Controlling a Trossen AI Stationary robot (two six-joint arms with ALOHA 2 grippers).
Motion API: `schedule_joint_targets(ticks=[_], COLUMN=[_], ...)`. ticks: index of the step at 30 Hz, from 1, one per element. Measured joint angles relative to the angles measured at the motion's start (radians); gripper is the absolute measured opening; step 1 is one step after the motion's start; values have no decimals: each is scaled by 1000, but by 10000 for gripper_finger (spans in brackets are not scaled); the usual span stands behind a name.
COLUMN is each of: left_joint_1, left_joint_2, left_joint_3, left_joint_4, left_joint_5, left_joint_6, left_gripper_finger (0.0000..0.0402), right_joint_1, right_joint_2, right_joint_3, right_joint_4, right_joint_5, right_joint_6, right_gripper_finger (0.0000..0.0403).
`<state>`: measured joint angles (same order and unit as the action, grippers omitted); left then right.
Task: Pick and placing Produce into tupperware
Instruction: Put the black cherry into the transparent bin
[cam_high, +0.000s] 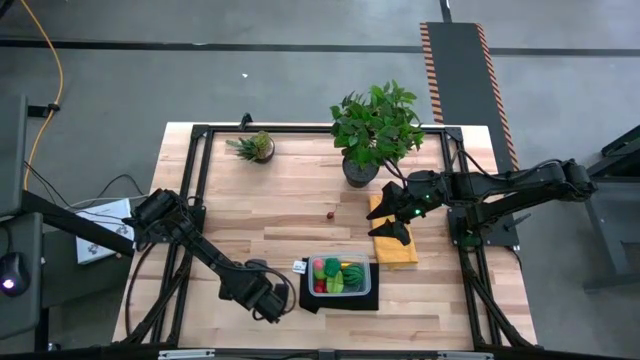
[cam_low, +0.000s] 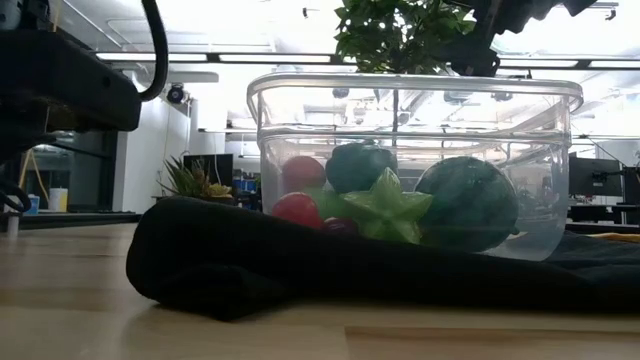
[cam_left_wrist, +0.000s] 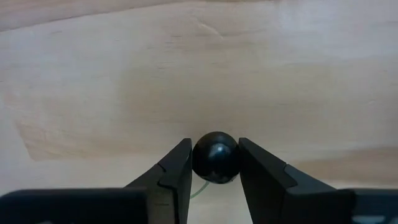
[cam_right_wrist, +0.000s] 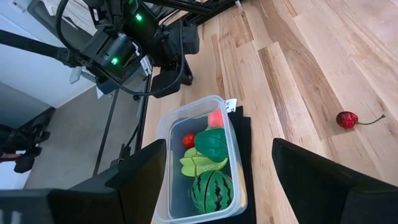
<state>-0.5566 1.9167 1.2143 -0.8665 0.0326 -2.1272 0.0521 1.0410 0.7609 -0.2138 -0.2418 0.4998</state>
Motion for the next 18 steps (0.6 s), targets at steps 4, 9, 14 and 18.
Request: schedule_joint_targets(ticks=[4, 9, 14, 18], left_joint_1=[1, 1, 1, 1], left_joint_2=[0, -3, -15, -18], left_joint_3=[27, 76, 141, 210], left_joint_4=[-27, -105, -204, -289], left_joint_5=[-3, -36, -101, -164], left_joint_6=[25, 30, 40, 41], left_gripper_finger=[103, 103, 105, 105], right_joint_1=[0, 0, 0, 0], right_joint_2=[0, 0, 0, 0], right_joint_3=[0, 0, 0, 0], right_joint_4=[0, 0, 0, 2], right_joint_5=[0, 0, 0, 3], right_joint_6=[0, 0, -1, -1], right_gripper_finger=[282, 282, 282, 282])
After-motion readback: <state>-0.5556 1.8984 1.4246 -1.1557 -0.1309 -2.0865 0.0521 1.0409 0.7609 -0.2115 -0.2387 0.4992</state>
